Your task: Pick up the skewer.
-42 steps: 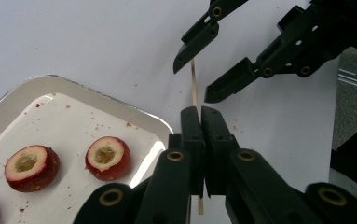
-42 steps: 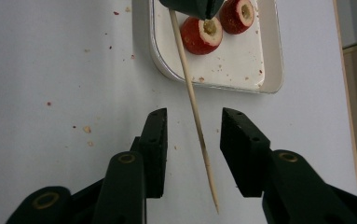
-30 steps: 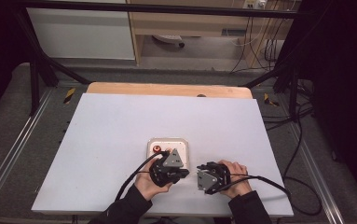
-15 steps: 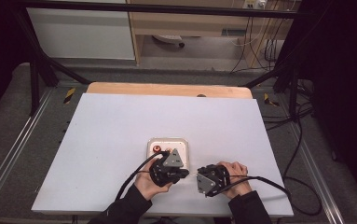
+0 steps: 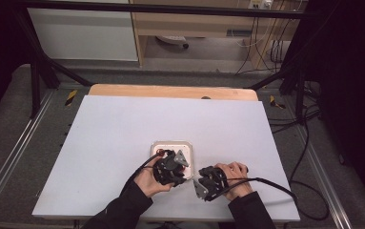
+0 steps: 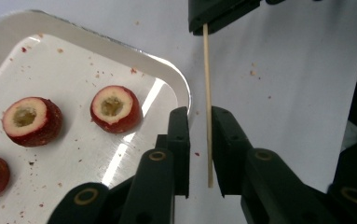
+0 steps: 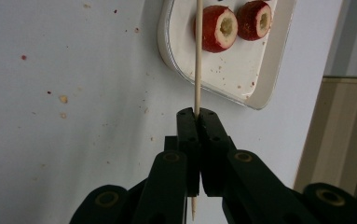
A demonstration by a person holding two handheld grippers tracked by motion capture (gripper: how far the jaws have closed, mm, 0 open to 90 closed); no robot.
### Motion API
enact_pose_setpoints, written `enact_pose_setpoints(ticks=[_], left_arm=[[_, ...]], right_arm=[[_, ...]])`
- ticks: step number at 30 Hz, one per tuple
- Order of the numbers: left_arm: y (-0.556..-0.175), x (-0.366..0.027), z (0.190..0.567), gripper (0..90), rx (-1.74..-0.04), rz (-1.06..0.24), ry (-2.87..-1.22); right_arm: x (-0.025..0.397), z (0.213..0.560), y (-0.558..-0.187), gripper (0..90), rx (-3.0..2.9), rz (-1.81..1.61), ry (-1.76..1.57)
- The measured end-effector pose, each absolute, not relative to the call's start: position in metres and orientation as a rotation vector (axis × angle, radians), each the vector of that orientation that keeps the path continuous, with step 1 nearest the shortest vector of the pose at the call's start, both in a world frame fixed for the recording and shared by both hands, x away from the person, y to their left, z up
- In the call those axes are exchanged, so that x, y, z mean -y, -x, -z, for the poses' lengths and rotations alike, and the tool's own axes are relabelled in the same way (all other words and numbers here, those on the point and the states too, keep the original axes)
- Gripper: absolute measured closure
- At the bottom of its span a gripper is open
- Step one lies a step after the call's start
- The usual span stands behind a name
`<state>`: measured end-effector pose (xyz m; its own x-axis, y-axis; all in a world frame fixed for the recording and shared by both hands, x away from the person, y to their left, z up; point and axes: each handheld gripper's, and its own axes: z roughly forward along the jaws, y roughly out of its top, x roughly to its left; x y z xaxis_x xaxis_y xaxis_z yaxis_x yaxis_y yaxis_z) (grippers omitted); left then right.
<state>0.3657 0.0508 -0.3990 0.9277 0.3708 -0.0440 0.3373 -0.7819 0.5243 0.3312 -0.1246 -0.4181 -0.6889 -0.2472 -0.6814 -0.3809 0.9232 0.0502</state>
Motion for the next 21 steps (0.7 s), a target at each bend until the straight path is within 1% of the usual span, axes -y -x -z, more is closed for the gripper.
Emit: enact_pose_setpoints(ticks=[1,5,9,11,17,20,21], left_arm=[[-0.366,-0.049,0.4,81.7,-0.51,-0.075,-2.548],[-0.369,-0.043,0.402,84.8,-0.5,-0.059,-2.588],[-0.37,-0.039,0.404,84.5,-0.504,-0.072,-2.605],[-0.369,-0.037,0.404,87.4,-0.502,-0.072,-2.613],[-0.366,-0.034,0.407,88.2,-0.485,-0.112,-2.635],[-0.364,-0.036,0.408,88.3,-0.484,-0.13,-2.633],[-0.364,-0.037,0.408,88.3,-0.49,-0.139,-2.629]], right_arm=[[0.122,0.417,-0.333,89.2,-2.351,-0.237,0.487],[0.117,0.417,-0.332,89.2,-2.336,-0.191,0.526],[0.116,0.417,-0.331,89.2,-2.323,-0.178,0.543],[0.114,0.416,-0.329,89.0,-2.313,-0.147,0.561],[0.112,0.415,-0.329,88.3,-2.31,-0.15,0.579],[0.112,0.415,-0.33,83.6,-2.323,-0.197,0.542],[0.113,0.414,-0.329,80.1,-2.342,-0.213,0.497]])
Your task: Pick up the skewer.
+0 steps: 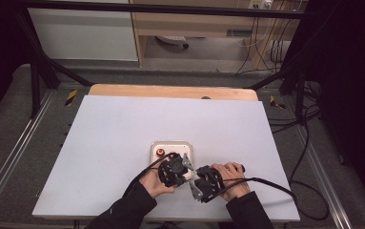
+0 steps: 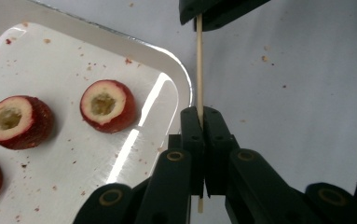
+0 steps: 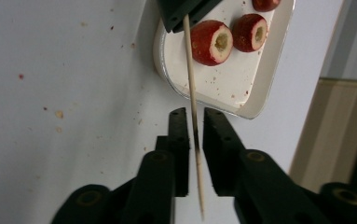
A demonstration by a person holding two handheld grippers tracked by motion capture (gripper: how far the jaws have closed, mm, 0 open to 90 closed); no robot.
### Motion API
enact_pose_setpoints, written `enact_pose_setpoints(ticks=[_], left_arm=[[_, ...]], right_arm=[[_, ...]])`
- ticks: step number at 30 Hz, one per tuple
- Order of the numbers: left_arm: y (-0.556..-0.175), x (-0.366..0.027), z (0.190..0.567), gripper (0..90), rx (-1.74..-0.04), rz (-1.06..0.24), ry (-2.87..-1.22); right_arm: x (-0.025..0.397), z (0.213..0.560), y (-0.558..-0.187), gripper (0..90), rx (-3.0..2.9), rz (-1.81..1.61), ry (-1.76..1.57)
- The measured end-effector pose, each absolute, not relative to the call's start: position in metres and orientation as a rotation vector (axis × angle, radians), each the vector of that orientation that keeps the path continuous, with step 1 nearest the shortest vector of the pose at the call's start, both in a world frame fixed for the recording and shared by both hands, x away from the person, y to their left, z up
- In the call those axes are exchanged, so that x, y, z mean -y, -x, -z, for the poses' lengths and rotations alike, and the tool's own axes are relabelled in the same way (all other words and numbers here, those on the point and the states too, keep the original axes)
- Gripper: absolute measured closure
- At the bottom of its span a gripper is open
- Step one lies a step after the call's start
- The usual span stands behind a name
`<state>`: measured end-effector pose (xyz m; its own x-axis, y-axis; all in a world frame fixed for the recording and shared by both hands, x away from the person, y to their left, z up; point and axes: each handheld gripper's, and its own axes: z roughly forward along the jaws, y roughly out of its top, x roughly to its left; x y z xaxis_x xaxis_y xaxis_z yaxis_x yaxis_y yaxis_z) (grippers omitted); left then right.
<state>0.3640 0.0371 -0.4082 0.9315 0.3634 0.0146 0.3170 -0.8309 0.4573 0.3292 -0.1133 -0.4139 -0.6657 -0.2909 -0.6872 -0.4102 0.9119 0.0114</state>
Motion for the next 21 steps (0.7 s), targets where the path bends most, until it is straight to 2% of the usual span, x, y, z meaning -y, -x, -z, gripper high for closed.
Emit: enact_pose_setpoints(ticks=[1,2,3,4,6,8,9,10,12,15,18,21], left_arm=[[-0.364,-0.039,0.408,88.3,-0.49,-0.145,-2.628],[-0.364,-0.041,0.409,88.3,-0.497,-0.148,-2.621],[-0.363,-0.043,0.409,88.3,-0.497,-0.155,-2.619],[-0.363,-0.045,0.409,88.3,-0.499,-0.16,-2.617],[-0.361,-0.051,0.409,88.3,-0.513,-0.17,-2.6],[-0.36,-0.057,0.408,88.3,-0.518,-0.183,-2.589],[-0.36,-0.059,0.407,88.3,-0.522,-0.186,-2.583],[-0.36,-0.062,0.407,88.3,-0.526,-0.192,-2.573],[-0.358,-0.069,0.406,88.3,-0.529,-0.204,-2.563],[-0.356,-0.077,0.407,88.3,-0.546,-0.208,-2.536],[-0.355,-0.087,0.408,88.3,-0.565,-0.221,-2.506],[-0.353,-0.097,0.41,88.3,-0.588,-0.232,-2.469]], right_arm=[[0.114,0.413,-0.329,75.6,-2.365,-0.237,0.444],[0.114,0.413,-0.329,75.6,-2.365,-0.237,0.444],[0.118,0.41,-0.331,66.7,-2.389,-0.293,0.364],[0.118,0.41,-0.331,66.7,-2.389,-0.293,0.364],[0.124,0.406,-0.335,57.3,-2.416,-0.398,0.227],[0.126,0.406,-0.335,55.2,-2.422,-0.417,0.195],[0.131,0.404,-0.337,49.2,-2.438,-0.465,0.103],[0.131,0.404,-0.337,49.2,-2.438,-0.465,0.103],[0.139,0.402,-0.342,42.0,-2.459,-0.564,-0.084],[0.144,0.401,-0.345,39.6,-2.473,-0.613,-0.195],[0.157,0.402,-0.352,32.0,-2.483,-0.727,-0.422],[0.161,0.404,-0.354,29.6,-2.493,-0.772,-0.492]])
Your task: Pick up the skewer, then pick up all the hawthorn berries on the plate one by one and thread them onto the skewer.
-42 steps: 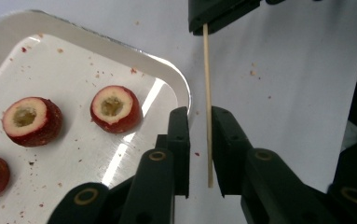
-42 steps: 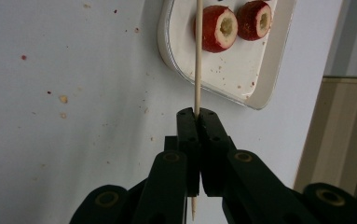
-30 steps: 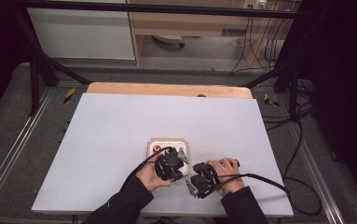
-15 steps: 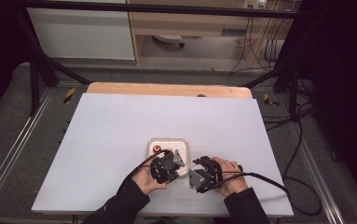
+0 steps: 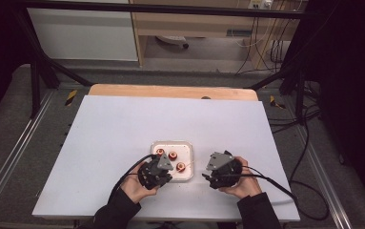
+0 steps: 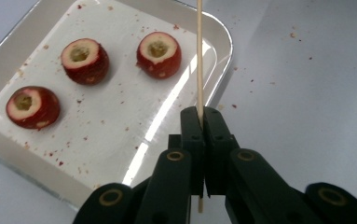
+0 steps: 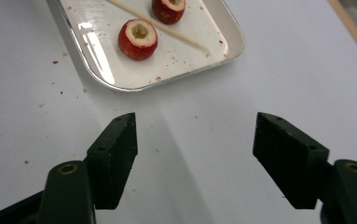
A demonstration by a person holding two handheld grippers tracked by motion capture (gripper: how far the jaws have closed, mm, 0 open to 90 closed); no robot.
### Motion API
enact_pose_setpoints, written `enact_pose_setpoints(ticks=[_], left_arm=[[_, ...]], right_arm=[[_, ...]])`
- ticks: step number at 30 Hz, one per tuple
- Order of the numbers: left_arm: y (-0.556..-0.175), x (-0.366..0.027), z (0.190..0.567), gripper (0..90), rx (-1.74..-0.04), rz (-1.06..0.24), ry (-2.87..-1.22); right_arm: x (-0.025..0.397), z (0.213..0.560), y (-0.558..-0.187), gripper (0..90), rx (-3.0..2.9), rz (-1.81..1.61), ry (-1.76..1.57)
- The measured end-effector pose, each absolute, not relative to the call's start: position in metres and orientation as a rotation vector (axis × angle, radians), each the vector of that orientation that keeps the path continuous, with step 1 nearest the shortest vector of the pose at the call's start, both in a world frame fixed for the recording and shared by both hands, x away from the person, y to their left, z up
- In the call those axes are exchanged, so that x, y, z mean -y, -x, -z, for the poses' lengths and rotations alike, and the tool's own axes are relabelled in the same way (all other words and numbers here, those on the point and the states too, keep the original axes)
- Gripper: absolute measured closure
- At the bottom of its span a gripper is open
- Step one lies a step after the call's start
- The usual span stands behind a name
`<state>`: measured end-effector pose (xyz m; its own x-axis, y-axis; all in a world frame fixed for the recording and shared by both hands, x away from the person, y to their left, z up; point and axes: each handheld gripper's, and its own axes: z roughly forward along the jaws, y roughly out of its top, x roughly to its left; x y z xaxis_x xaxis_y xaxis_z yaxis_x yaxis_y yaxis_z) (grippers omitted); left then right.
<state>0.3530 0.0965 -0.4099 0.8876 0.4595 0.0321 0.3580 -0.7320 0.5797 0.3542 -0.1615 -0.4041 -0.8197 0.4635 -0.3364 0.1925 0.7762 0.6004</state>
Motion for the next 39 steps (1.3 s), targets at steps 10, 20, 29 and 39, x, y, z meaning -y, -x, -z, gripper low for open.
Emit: enact_pose_setpoints(ticks=[10,20,29,39], left_arm=[[-0.343,-0.129,0.415,88.3,-0.672,-0.276,-2.323],[-0.336,-0.157,0.42,88.2,-0.743,-0.307,-2.229],[-0.331,-0.174,0.427,88.3,-0.798,-0.292,-2.203],[-0.332,-0.179,0.428,88.2,-0.769,-0.32,-2.175]], right_arm=[[0.172,0.408,-0.36,13.6,-2.507,-0.918,-0.771],[0.165,0.404,-0.371,4.0,-2.515,-0.985,-0.957],[0.148,0.402,-0.381,2.4,-2.543,-0.986,-1.04],[0.131,0.399,-0.385,1.4,-2.581,-0.983,-1.059]])
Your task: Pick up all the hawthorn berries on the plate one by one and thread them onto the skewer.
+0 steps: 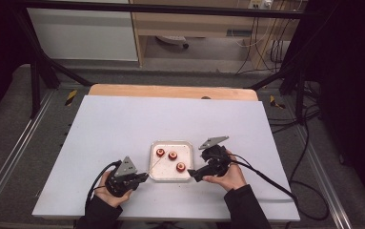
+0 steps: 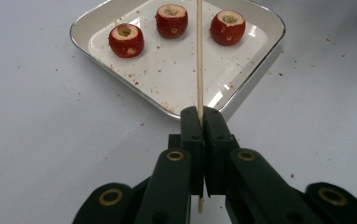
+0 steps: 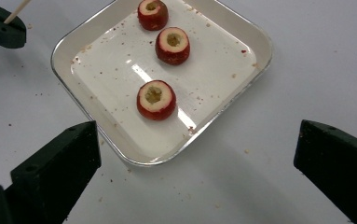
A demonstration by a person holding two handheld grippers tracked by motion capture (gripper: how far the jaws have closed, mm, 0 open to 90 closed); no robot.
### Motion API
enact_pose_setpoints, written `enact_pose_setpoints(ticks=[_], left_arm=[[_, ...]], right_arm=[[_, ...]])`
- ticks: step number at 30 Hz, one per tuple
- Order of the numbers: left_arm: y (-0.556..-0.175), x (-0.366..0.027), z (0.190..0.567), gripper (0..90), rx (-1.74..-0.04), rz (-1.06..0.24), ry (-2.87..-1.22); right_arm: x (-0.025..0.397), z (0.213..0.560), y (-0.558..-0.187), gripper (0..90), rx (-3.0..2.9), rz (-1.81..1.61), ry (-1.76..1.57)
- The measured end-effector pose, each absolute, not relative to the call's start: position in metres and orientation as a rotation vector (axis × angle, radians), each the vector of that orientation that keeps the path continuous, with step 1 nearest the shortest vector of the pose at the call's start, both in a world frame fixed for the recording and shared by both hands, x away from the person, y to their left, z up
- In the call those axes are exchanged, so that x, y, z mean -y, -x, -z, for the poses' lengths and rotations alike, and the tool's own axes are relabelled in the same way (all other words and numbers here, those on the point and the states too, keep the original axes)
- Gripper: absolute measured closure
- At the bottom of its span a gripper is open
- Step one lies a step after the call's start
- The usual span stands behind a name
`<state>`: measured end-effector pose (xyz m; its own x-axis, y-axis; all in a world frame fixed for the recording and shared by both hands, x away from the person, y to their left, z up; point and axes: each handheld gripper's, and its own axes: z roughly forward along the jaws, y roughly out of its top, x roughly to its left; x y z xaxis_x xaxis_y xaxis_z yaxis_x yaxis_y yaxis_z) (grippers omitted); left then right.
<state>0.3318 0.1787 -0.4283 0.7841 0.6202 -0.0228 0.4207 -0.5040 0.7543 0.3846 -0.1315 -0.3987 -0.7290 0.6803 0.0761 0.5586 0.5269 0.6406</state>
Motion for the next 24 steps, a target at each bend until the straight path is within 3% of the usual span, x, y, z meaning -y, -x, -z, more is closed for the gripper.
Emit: enact_pose_setpoints(ticks=[12,24], left_arm=[[-0.332,-0.18,0.428,88.2,-0.781,-0.325,-2.161],[-0.334,-0.181,0.429,88.2,-0.788,-0.324,-2.16]], right_arm=[[0.108,0.395,-0.397,9.8,-2.633,-0.921,-1.112],[0.086,0.402,-0.411,32.7,-2.73,-0.886,-1.226]])
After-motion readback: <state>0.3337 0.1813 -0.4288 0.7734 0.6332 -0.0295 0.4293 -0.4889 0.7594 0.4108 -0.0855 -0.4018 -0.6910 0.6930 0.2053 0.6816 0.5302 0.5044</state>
